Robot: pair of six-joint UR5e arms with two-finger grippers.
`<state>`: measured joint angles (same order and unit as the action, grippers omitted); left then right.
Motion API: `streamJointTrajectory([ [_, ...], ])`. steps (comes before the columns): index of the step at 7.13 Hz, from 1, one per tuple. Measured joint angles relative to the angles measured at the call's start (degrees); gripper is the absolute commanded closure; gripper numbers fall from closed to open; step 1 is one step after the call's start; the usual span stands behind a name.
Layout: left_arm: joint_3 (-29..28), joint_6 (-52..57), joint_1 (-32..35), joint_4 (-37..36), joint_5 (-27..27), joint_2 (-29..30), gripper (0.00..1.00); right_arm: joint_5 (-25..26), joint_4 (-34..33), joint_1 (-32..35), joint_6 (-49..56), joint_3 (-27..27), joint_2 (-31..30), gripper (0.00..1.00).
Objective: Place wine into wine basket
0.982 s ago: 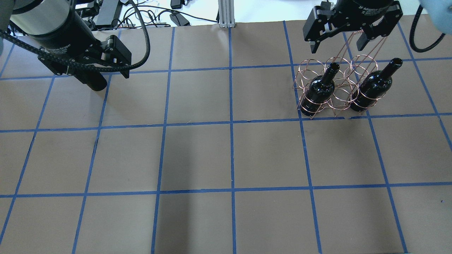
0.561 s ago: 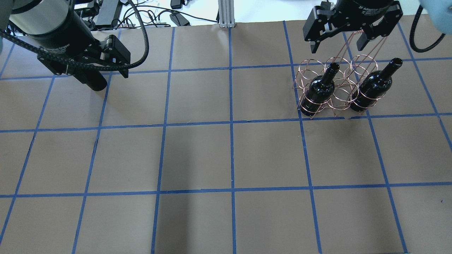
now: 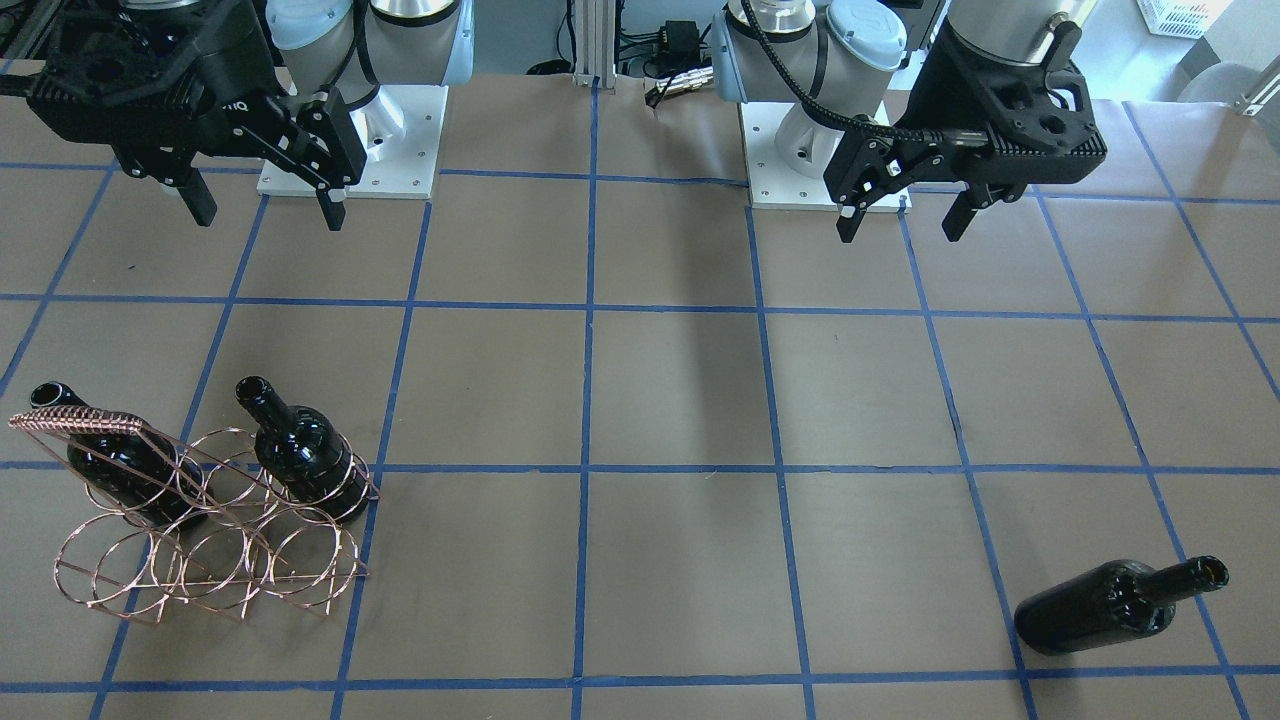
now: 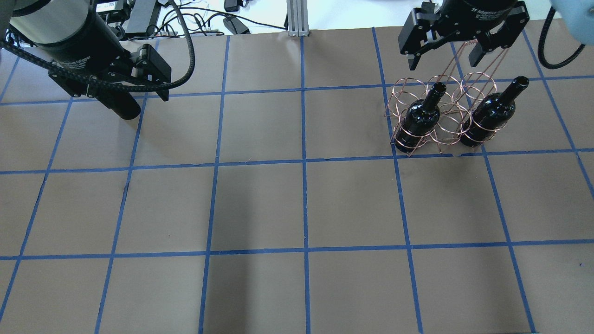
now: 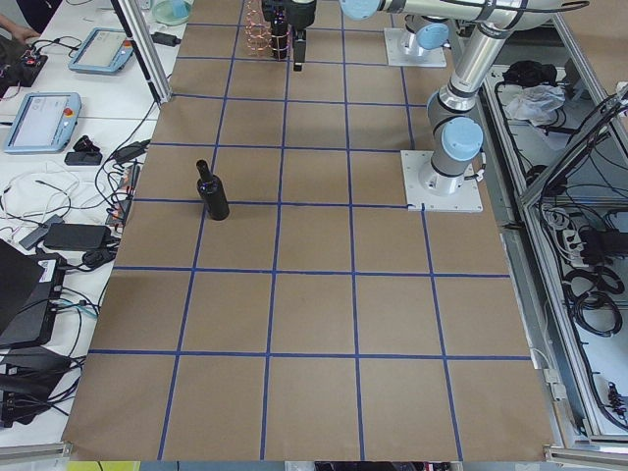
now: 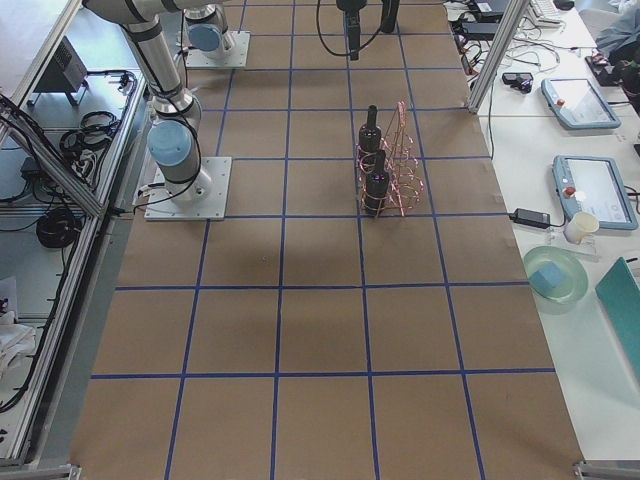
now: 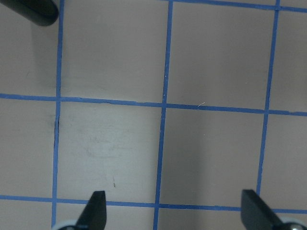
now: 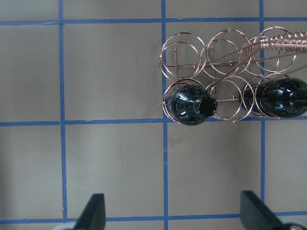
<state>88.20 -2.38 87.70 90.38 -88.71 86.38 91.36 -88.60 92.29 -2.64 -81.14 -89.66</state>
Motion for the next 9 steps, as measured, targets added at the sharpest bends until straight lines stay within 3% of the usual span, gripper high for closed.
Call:
streamJointTrajectory([
  [7,-0.45,0.47,-1.67,-0.07,-0.27,0.31,0.0,0.03,0.05,0.0,0.0,-0.07,0.0,0.0],
  [9,-1.17,7.11,-10.18,-0.14,0.46,1.21,0.0,0.03,0.02,-0.01,0.0,-0.07,0.01,0.0],
])
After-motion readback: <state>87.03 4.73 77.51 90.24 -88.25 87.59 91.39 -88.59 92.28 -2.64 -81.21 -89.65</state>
